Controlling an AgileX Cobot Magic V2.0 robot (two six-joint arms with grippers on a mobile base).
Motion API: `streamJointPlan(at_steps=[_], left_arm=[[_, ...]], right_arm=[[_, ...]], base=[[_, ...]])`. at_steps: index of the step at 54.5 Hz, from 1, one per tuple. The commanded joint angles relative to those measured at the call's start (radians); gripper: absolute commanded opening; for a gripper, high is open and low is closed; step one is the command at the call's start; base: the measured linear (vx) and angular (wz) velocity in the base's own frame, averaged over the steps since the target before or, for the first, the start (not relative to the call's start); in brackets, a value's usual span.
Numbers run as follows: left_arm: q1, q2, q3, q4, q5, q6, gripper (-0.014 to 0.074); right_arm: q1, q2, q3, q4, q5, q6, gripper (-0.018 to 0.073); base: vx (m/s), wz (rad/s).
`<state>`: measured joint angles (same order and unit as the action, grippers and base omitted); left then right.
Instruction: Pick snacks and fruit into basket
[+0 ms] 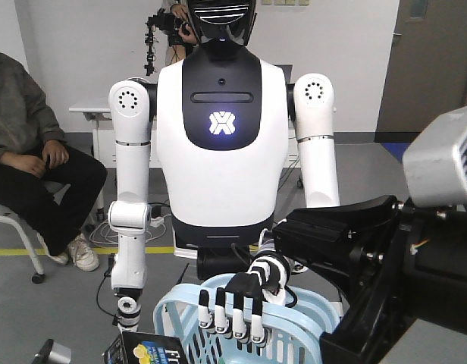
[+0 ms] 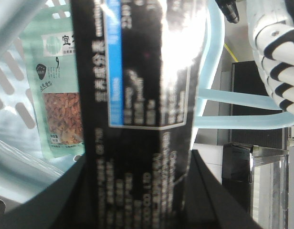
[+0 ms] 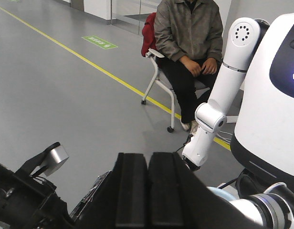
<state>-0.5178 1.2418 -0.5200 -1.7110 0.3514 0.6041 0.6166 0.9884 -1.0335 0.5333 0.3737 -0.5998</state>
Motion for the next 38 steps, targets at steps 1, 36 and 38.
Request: streamJointPlan(at_steps=[1,36,38], left_arm=[[-0.002,-0.020,-0.033,-0.078,0.025,-0.021,0.0304],[-0.002,0.156,-0.159,-0.078,0.161,0.032,0.0322],[-0.002,0.156,-0.159,-0.078,0.161,0.045,0.0347]], right_arm=[[-0.003,-0.015,-0.030,0.014,-0.066,-0.005,-0.0008],[-0.003,-0.015,-0.030,0.014,-0.016,-0.005,-0.0008],[-0.003,-0.015,-0.030,0.014,-0.016,-0.005,-0.0008]], base=[[0.00,0.00],[0.00,0.00],[0.00,0.00]])
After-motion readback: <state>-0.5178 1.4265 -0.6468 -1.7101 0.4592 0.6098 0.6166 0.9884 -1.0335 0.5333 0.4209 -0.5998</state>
